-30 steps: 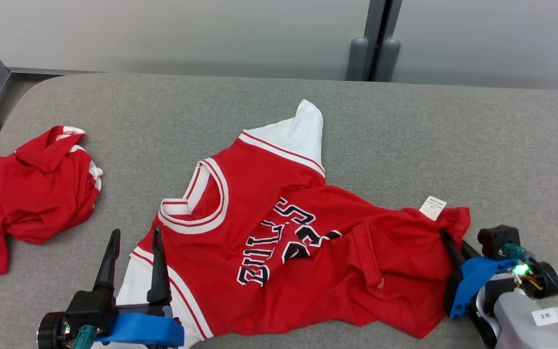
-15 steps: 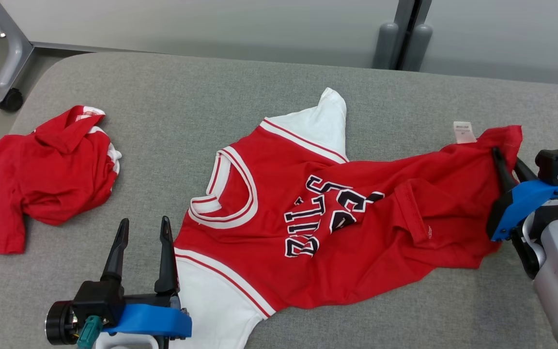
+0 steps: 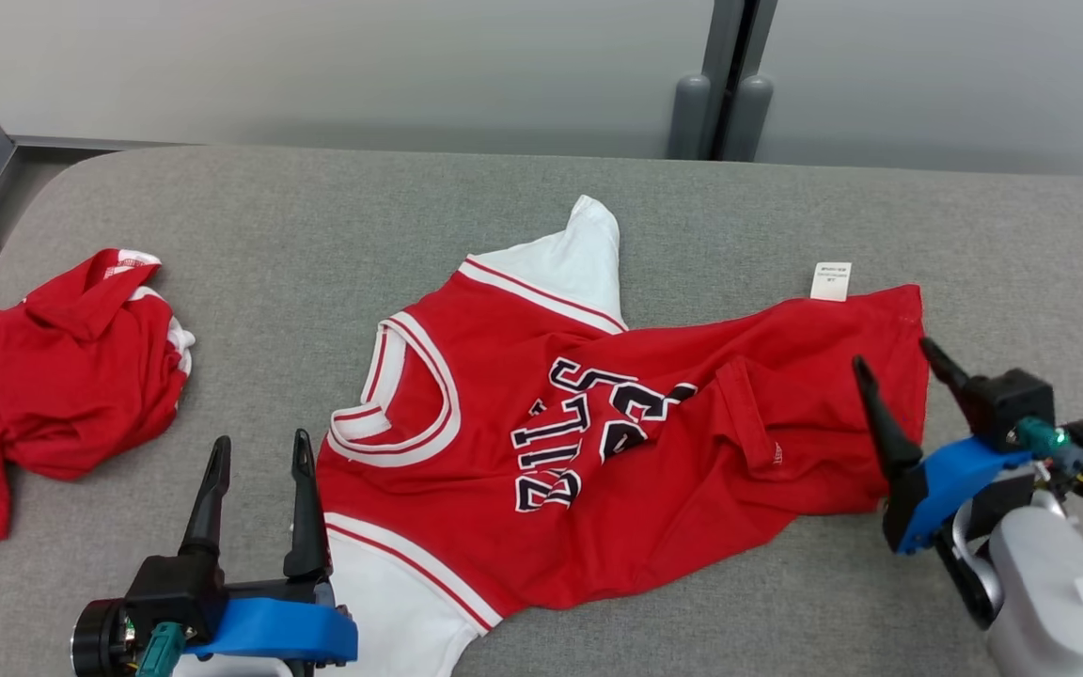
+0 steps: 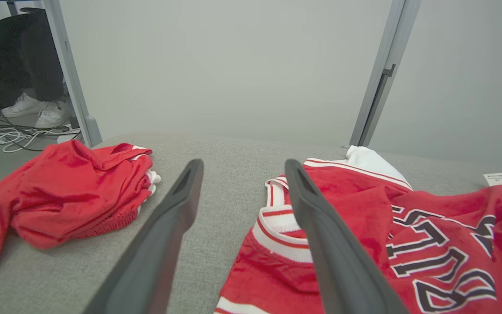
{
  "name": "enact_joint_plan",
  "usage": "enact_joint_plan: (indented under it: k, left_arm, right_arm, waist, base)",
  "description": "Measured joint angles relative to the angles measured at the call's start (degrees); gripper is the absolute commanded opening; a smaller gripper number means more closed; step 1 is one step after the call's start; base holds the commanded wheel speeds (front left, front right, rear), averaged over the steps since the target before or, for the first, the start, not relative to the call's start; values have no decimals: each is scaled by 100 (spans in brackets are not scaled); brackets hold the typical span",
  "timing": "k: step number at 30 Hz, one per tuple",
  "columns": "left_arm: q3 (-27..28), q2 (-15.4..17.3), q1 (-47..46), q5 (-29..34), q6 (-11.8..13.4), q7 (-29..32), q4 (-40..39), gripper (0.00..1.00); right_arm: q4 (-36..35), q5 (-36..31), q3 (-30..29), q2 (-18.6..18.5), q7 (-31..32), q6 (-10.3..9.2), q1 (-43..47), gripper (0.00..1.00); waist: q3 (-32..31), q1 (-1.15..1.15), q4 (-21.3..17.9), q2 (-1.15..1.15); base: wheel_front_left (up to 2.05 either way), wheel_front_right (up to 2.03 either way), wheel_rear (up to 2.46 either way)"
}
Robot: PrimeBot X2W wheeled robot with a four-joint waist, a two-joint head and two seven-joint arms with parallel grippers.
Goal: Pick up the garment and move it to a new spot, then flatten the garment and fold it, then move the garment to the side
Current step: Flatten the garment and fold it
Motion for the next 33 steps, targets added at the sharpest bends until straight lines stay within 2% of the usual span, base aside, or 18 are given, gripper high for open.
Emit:
enact_joint_plan:
  k: [7, 14, 25, 33]
  left_arm:
    - [36, -1, 47, 7, -16, 0, -9, 100]
    - [-15, -1, 49, -18, -15, 0, -14, 100]
    - [11, 0, 49, -37, -12, 0, -40, 100]
    - [-56, 0, -30, -51, -4, 0, -42, 100]
  right_arm:
    - [-630, -48, 694, 40, 0, 0, 760, 100]
    - [-769, 54, 1176, 22, 0, 0, 915, 100]
    - [-186, 5, 1558, 48, 0, 0, 704, 100]
    - [334, -147, 1344, 59, -1, 0, 172, 100]
  waist:
    - [-98, 0, -166, 0]
    - [-64, 0, -102, 0]
    - [39, 0, 112, 0]
    - [185, 1, 206, 0]
  base:
    - [0, 0, 0]
    - [0, 0, 0]
    - [0, 0, 0]
    - [0, 0, 0]
